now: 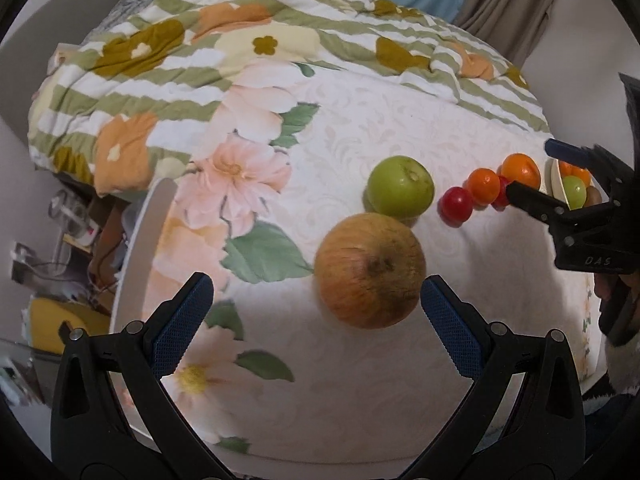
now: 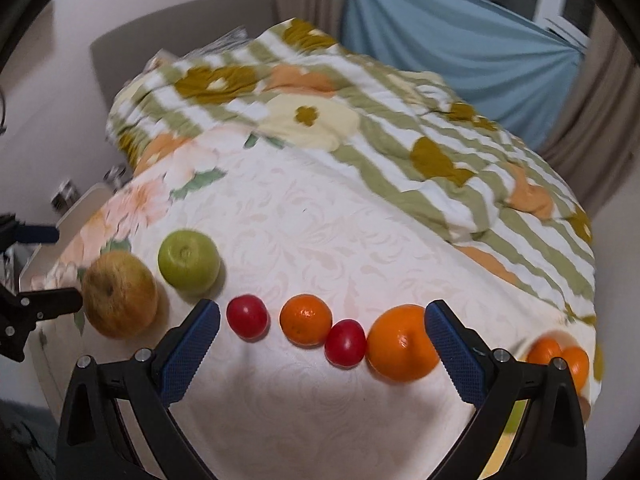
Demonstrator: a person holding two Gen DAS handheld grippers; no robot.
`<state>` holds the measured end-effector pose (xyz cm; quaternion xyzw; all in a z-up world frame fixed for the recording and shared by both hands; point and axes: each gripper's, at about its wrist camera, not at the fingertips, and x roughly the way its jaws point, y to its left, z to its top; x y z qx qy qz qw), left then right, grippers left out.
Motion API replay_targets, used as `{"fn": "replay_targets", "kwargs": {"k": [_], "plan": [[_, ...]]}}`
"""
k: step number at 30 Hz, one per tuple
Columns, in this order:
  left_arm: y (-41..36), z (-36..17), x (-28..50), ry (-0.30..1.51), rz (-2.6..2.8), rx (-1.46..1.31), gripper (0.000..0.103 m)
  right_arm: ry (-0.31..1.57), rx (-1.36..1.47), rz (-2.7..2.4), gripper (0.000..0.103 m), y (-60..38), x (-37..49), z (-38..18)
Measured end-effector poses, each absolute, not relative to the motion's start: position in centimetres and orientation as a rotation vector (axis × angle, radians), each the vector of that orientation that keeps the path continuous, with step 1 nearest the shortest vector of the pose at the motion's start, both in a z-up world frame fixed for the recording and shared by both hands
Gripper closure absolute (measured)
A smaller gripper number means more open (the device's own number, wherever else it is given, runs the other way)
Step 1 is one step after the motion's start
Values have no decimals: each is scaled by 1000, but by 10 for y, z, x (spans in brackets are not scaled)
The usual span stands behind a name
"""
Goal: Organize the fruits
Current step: 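Move both tools away from the bowl toward the loose fruits on the cloth, then grasp the large russet apple with the left tool while the right tool grasps an orange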
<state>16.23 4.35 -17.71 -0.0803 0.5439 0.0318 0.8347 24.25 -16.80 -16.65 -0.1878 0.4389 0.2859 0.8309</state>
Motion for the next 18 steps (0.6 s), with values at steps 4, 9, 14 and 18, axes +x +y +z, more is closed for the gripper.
{"fn": "replay_targets", "kwargs": {"k": [4, 9, 14, 18], "plan": [[30, -183, 166, 1158, 85, -161, 0, 934, -481, 675, 6, -168, 245, -176], [18, -197, 173, 1174, 112, -150, 0, 945, -585, 764, 13, -167, 247, -191], [12, -214, 179, 1189, 147, -152, 0, 943, -691, 828, 25, -161, 246, -205], [8, -219, 182, 1184, 156, -149, 2, 939, -747, 870, 32, -157, 245, -211]]}}
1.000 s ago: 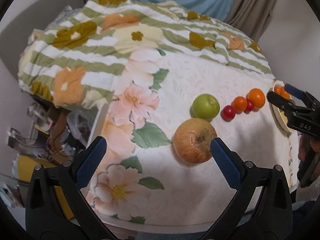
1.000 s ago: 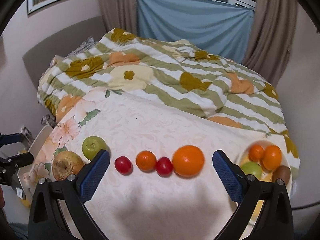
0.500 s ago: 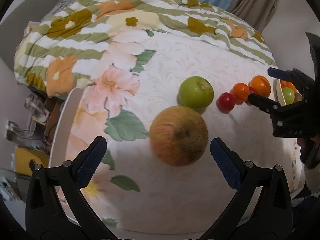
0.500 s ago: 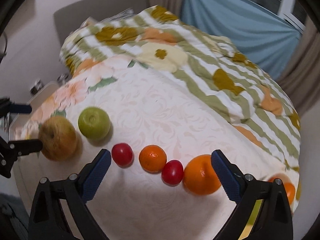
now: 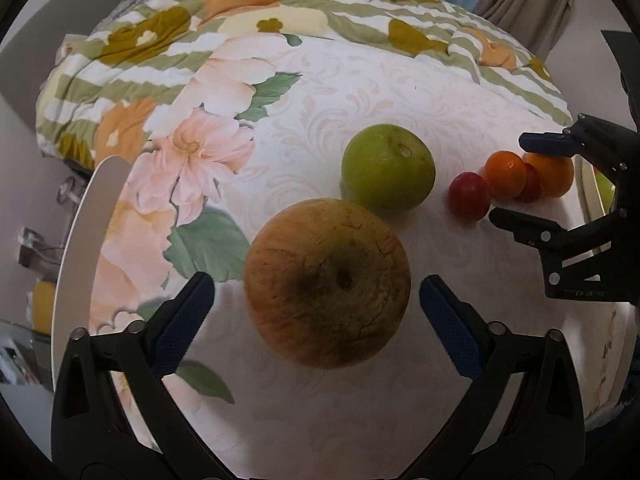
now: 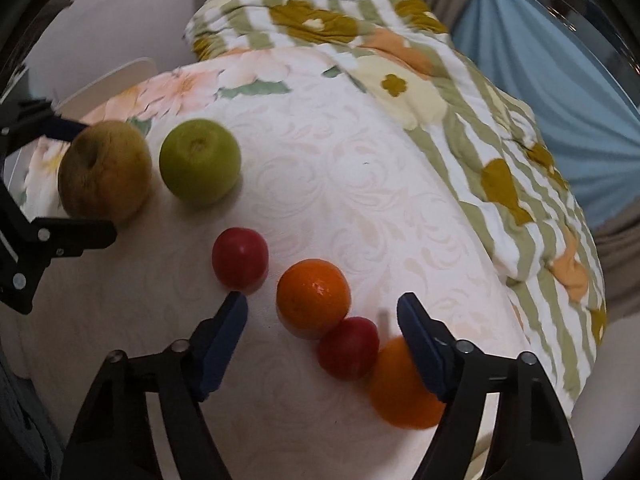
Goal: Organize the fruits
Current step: 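Grasp the large russet apple with the left tool while the right tool grasps an orange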
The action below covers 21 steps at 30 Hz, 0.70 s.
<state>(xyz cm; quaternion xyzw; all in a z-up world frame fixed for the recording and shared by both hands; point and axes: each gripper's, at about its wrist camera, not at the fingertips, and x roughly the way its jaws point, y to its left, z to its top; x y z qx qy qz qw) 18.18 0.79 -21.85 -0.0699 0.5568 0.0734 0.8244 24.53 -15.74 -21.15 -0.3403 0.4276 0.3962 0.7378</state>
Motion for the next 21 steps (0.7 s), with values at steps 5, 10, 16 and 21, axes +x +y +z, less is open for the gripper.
{"fn": "replay_targets", "kwargs": {"k": [5, 10, 16, 21], "plan": [[5, -226, 187, 1202, 174, -139, 16, 924, -798, 901, 40, -154, 246, -214], [3, -227, 187, 1199, 174, -148, 22, 915, -826, 919, 46, -152, 248, -216], [5, -227, 185, 1196, 192, -171, 23, 898, -857, 933, 57, -150, 249, -216], [7, -226, 182, 1196, 201, -163, 23, 871, -890, 948, 69, -146, 243, -215]]}}
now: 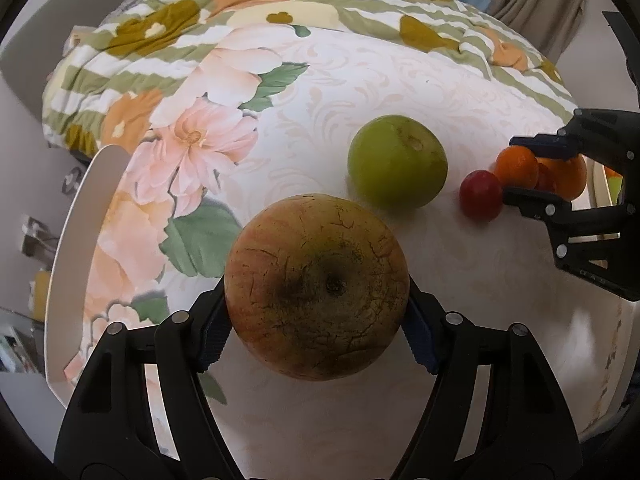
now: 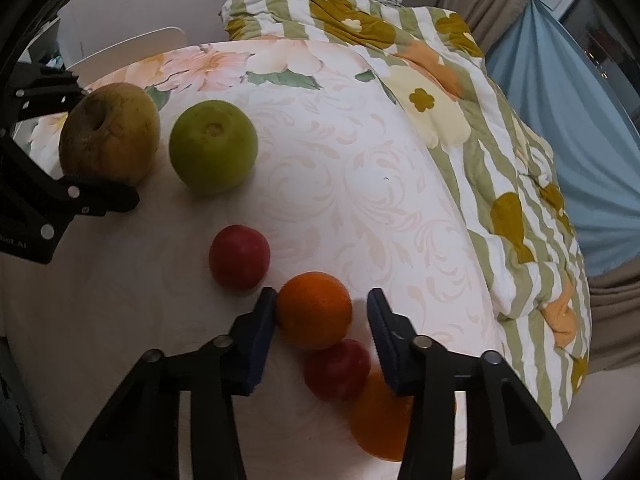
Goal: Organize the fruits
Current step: 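Grasp the large russet apple with the left tool while the right tool grasps an orange, then carry the russet apple into the bowl and open the left tool while the right tool carries the orange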
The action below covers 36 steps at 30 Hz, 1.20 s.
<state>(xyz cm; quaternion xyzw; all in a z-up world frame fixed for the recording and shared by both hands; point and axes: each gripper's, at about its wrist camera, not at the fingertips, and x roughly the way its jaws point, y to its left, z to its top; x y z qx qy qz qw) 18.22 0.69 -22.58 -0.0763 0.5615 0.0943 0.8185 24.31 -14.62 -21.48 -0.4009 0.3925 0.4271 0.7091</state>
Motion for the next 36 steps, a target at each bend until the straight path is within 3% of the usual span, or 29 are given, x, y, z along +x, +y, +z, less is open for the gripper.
{"fn": "replay_targets", "kwargs": {"k": [16, 36], "plan": [[19, -196, 167, 1139, 187, -145, 23, 817, -855, 883, 69, -145, 232, -186], [32, -111, 158, 956, 40, -38, 23, 791, -659, 656, 69, -163, 192, -112]]}}
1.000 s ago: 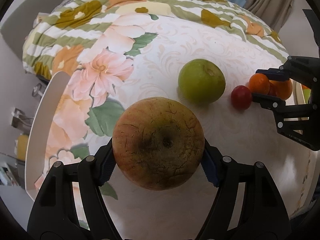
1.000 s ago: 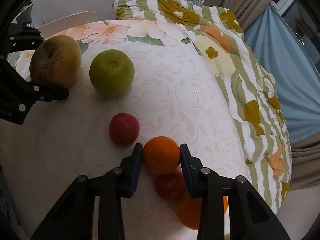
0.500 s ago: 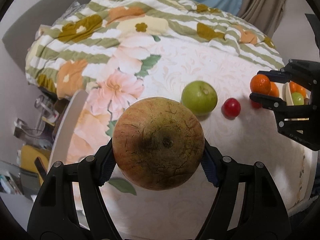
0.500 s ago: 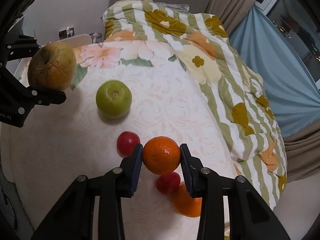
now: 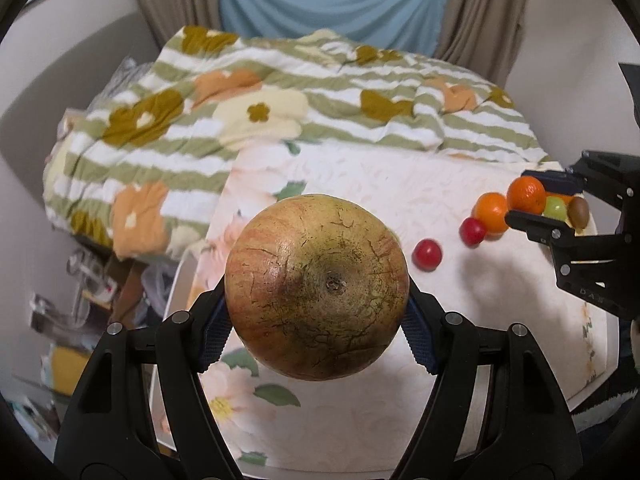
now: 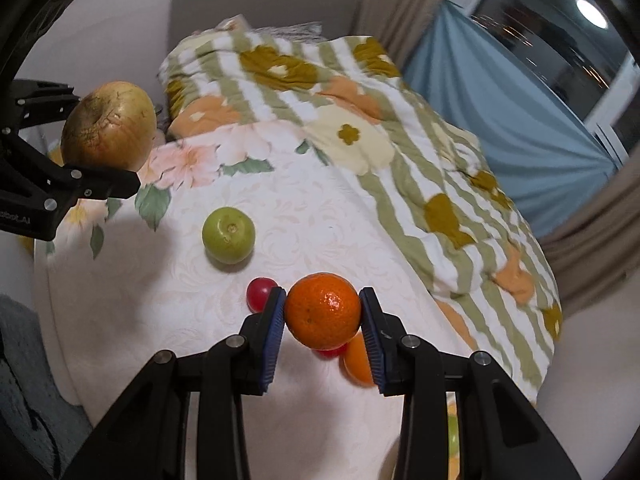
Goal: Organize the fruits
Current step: 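Carry the russet apple into the bowl and open the left tool while the right tool carries the orange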
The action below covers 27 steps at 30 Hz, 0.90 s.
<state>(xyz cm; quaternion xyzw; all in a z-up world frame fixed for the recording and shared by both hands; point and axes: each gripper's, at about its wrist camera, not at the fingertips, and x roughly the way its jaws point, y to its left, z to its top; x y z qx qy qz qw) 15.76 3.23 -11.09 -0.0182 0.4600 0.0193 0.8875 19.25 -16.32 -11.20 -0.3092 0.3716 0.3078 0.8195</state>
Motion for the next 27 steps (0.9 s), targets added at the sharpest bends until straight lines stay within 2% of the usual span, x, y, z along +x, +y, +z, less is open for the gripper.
{"fn": "replay_targets", "kwargs": {"k": [12, 27], "plan": [[-5, -77, 181, 876, -204, 33, 23, 817, -402, 368, 69, -217, 163, -77], [-128, -50, 211, 830, -368, 96, 23, 831, -186, 200, 69, -332, 157, -64]]}}
